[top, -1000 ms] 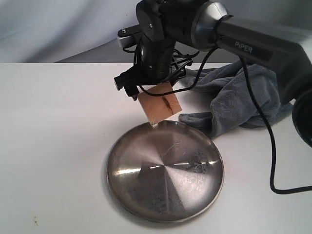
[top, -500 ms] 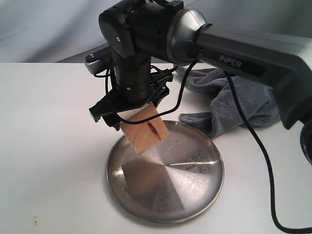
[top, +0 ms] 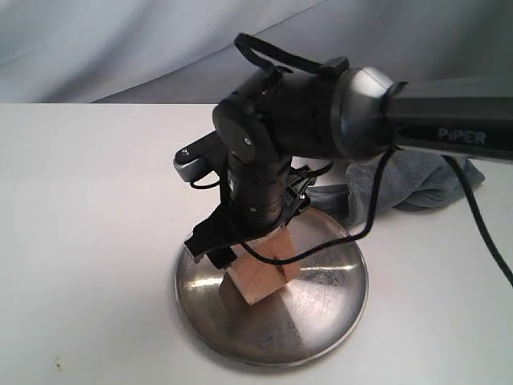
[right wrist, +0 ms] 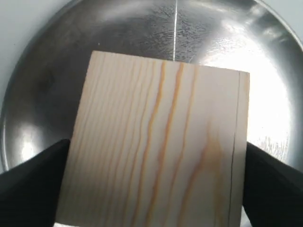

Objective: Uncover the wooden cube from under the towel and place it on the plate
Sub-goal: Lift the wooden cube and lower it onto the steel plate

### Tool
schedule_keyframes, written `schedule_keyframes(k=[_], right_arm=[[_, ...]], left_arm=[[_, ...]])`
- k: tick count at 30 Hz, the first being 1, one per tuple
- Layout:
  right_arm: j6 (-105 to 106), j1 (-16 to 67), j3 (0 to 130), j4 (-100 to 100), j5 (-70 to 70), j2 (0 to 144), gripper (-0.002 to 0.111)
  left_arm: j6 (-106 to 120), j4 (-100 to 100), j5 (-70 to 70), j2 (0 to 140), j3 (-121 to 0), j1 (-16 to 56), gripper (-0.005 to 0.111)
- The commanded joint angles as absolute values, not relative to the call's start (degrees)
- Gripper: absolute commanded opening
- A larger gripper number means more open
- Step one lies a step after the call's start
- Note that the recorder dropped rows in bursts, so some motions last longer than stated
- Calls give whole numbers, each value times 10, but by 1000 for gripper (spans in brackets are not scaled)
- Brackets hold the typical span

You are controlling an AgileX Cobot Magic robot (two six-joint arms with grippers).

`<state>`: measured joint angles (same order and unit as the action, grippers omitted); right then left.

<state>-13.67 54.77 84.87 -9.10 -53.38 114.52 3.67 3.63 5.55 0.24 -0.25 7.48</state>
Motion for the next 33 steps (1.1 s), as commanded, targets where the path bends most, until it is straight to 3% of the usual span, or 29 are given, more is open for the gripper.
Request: schedule_keyframes(k=[1, 10, 16, 33], right_arm=[[-141, 549, 787, -93, -466, 1126, 43], [-142, 549, 758, -93, -428, 1117, 46], [-152, 549, 758, -93, -413, 1083, 67], [-158, 549, 758, -98, -401, 1058, 67]], left_arm=[[35, 38, 49, 0, 0, 74, 0], [35, 38, 49, 0, 0, 74, 0], [35, 38, 49, 0, 0, 74, 0], [35, 38, 49, 0, 0, 74, 0]])
